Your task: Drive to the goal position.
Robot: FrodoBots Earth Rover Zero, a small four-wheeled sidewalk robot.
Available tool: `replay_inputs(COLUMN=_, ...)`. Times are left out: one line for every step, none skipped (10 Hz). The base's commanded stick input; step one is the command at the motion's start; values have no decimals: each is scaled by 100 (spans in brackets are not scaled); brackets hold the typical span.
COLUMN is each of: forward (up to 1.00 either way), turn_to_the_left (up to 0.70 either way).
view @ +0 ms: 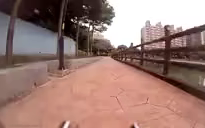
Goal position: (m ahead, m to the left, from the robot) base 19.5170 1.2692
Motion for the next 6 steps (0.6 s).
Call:
replay_inputs(forward=100, turn_to_the_left=0)
replay_inputs(forward=100, turn_to_the_left=0)
replay_inputs(forward=100, turn_to_the_left=0)
replay_inputs(forward=100, turn_to_the_left=0)
replay_inputs(forward=100, turn_to_the_left=0)
replay_inputs(forward=100, turn_to_the_left=0)
